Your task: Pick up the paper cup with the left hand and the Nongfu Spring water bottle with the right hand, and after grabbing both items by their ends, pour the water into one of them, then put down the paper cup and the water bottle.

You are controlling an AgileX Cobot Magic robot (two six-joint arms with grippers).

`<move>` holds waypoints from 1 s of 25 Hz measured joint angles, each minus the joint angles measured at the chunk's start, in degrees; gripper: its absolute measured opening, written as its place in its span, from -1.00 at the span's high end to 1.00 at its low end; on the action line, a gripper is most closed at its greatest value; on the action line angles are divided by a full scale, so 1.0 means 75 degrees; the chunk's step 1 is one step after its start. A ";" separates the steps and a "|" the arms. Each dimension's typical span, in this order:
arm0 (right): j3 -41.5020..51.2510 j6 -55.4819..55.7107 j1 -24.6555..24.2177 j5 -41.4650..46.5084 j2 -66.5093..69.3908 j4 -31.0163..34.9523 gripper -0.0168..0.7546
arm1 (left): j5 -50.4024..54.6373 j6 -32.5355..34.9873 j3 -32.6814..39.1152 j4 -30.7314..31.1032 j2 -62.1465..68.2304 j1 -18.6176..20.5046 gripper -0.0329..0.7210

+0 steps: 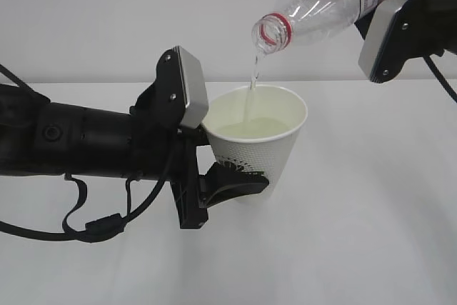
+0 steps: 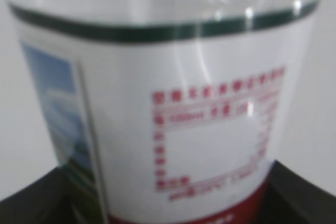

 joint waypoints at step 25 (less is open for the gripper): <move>0.0000 -0.0064 0.0000 0.0000 0.0000 0.0000 -0.40 | 0.0000 0.0000 0.0000 0.0000 0.0000 0.0000 -0.36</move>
